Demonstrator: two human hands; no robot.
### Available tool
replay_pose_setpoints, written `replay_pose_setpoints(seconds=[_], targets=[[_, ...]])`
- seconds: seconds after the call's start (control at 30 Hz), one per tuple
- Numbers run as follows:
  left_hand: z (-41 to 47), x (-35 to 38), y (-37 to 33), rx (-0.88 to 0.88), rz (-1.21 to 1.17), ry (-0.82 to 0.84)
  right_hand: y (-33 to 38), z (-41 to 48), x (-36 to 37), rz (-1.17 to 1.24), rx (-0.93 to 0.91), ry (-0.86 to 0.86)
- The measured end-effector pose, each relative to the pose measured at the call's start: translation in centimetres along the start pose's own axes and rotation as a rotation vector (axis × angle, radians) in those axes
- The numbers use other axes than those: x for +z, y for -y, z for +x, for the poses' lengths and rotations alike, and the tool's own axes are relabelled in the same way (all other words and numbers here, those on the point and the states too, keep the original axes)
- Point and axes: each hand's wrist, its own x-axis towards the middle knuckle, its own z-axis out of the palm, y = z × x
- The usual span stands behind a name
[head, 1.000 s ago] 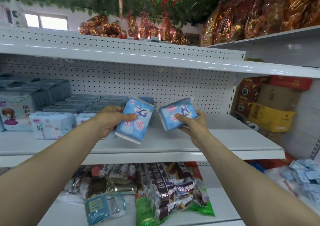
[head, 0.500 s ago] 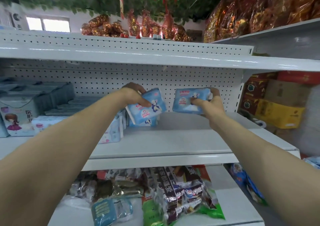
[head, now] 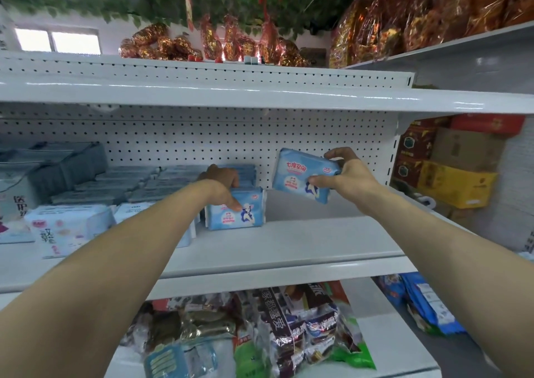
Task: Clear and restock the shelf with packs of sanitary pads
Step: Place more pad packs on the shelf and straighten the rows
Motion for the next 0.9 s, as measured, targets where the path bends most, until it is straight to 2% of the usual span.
replay_pose_setpoints(seconds=[0.4, 0.67, 0.8, 0.9], targets=[[1.0, 0.4, 1.0, 0.045, 0.069, -0.056, -0.1, 0.1, 0.8, -0.087, 0.009, 0.055], [0.3, 0.2, 0.6, -0.003, 0.117, -0.048, 0.6, 0.0, 0.9, -0.092, -0.015, 0.081], [-0.1, -0.7, 1.4, -0.005, 0.044, -0.051, 1.2, 0.0, 1.1, -0.102, -0.025, 0.114], [-1.0, -2.9, 2.5, -0.029, -0.062, -0.145, 1.7, 0.0, 1.9, -0.094, -0.029, 0.151]])
